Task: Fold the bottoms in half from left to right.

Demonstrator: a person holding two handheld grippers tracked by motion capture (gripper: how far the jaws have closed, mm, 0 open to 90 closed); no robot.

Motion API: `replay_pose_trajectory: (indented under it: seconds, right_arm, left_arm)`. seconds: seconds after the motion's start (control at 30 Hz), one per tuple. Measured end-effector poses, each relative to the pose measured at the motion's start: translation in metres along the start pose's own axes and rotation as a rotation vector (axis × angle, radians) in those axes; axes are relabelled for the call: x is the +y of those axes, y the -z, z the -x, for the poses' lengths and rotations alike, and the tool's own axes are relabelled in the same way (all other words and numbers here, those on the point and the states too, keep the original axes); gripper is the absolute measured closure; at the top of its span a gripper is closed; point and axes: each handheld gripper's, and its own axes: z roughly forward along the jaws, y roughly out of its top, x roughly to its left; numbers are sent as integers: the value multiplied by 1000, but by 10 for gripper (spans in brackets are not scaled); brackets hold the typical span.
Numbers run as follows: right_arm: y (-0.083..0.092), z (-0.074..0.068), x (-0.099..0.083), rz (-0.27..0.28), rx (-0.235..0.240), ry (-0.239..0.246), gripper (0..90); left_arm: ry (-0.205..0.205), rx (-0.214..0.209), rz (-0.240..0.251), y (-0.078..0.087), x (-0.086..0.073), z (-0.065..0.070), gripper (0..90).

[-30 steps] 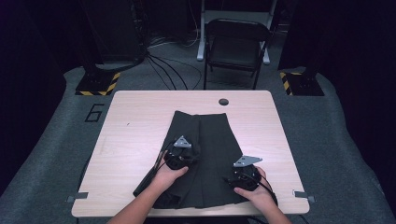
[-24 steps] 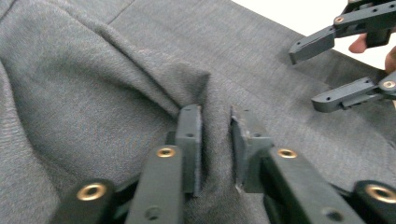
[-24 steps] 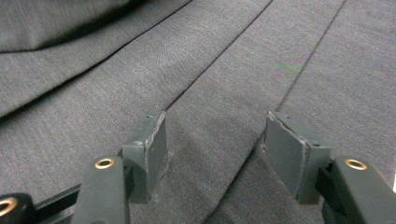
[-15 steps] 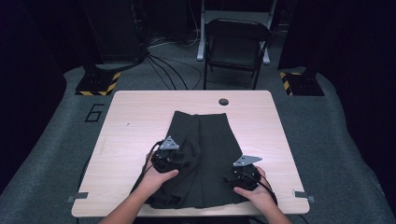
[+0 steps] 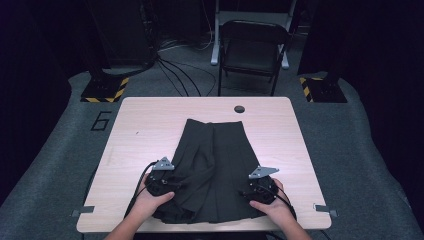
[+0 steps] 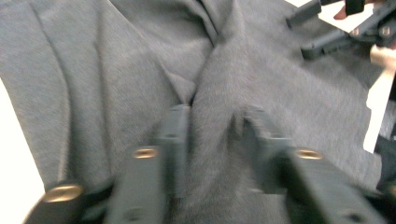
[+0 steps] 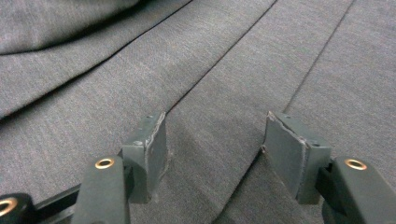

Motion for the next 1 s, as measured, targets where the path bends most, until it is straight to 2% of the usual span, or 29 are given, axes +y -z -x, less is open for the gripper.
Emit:
replay_pose_trajectory:
  seconds: [0.07,0.1,0.17,0.27,0.3,0.47,0.5,0.67,0.87,1.0]
  right_arm:
    - [1,1,0,-4,1,-1,387]
    - [2,1,0,3,5,-5,387]
    - [2,1,0,3,5,-3,387]
    - [3,1,0,5,4,-12,387]
    - [3,1,0,7,4,-11,387]
    - [4,1,0,11,5,-19,387]
    - [5,1,-1,13,0,-25,387]
    - [6,2,-2,20,0,-25,387]
    - [7,3,-2,20,0,-27,387]
    - [7,3,-2,24,-1,-38,387]
  left_arm:
    - [-24,-19,2,-1,2,5,833]
    - [-37,-28,-2,-1,4,7,855]
    - [-65,-47,4,-2,8,14,857]
    - [-83,-76,10,-4,15,23,860]
    - [-102,-87,11,-5,18,27,861]
    - [-140,-112,7,-14,30,42,861]
    - [-131,-129,9,-17,33,45,862]
    - [-131,-161,16,-26,41,56,862]
    - [-168,-172,1,-40,53,70,862]
    - [-155,-185,-5,-51,55,73,862]
